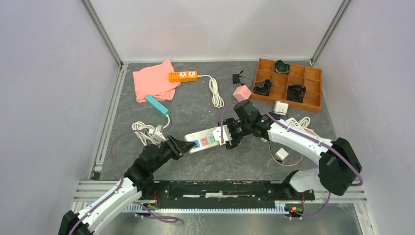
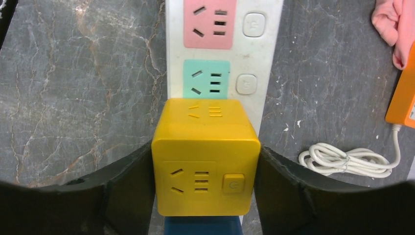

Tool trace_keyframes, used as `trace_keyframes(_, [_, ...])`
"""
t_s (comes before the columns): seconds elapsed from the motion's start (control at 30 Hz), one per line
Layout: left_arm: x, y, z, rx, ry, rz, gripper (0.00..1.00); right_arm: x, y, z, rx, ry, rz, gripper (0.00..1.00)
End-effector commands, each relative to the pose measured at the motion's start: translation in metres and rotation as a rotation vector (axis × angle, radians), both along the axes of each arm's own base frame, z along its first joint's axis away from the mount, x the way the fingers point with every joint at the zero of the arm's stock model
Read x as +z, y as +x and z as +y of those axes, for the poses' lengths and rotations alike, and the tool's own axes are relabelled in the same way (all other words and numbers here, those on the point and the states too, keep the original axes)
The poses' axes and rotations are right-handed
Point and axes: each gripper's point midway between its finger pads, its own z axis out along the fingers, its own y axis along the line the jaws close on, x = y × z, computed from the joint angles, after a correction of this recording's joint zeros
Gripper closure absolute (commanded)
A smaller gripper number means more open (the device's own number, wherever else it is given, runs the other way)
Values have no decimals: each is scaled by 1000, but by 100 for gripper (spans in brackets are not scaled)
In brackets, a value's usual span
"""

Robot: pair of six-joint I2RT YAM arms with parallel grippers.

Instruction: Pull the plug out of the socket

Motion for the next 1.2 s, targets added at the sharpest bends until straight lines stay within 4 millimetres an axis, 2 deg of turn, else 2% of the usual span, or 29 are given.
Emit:
trace_keyframes(0.0, [-2,1,2,-13,55,-35,98,4,0,4,-2,13,-2,39])
trace_keyframes(0.13, [-4,1,3,-5,64,-30,98,14,3,5,-6,17,-13,78])
trace_keyframes(0.23, [-7,2,6,6,76,-26,98,24,3,5,-6,29,-31,92])
trace_keyframes(0.33, [-11,3,9,20,96,-18,98,35,1,5,14,40,-42,98])
trace_keyframes(0.67, [-18,3,15,44,127,-11,98,76,9,-4,31,123,-25,100])
trace_keyframes(0.93, [-17,4,16,48,126,-18,98,100,14,-18,16,207,-15,100])
trace_keyframes(1.17, [-15,3,16,44,123,-24,98,132,22,-30,-17,318,-1,100])
